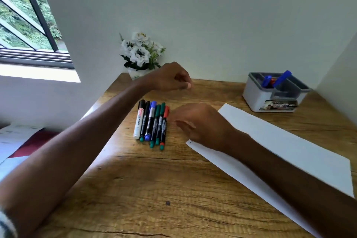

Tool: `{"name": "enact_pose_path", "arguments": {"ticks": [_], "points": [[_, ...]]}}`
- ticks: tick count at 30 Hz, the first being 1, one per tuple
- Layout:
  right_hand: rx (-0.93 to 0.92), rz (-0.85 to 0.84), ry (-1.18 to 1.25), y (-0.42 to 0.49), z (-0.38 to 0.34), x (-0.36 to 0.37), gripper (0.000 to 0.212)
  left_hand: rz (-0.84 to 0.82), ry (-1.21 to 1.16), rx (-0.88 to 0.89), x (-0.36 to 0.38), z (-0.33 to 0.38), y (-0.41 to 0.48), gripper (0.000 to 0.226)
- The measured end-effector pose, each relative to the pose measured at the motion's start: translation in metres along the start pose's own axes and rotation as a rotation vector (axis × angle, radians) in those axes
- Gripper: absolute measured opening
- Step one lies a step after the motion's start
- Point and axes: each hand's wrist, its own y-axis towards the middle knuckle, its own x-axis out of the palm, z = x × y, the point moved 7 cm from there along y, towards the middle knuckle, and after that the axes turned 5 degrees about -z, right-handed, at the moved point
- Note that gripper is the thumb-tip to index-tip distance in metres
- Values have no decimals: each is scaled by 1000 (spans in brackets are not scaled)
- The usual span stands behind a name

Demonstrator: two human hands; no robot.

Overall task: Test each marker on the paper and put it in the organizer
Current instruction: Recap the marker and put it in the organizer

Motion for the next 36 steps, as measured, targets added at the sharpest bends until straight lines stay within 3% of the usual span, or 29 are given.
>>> {"name": "enact_pose_path", "arguments": {"ticks": [3,8,12,17,20,26,29,32,36], "points": [[-37,-148,-38,10,-2,16,41,-1,-11,9,1,3,1,15],[-47,-237,-109,17,-5,18,45,-7,-44,39,-1,12,2,16],[-111,-258,-197,18,-11,14,40,-18,-88,25,0,10,2,16],[-26,-380,-235,13,10,12,34,-71,-71,24,8,12,2,17],[43,-279,-196,3,23,0,26,-135,-91,59,14,20,1,21],[434,341,270,-42,71,-62,17,-363,-485,39,39,33,-7,34],[581,541,470,-66,90,-71,16,-403,-508,82,46,35,-5,32],[665,497,624,-80,101,-73,14,-253,-427,125,35,33,-3,26],[728,165,503,-85,110,-63,16,-126,-335,178,24,40,-3,19]]}}
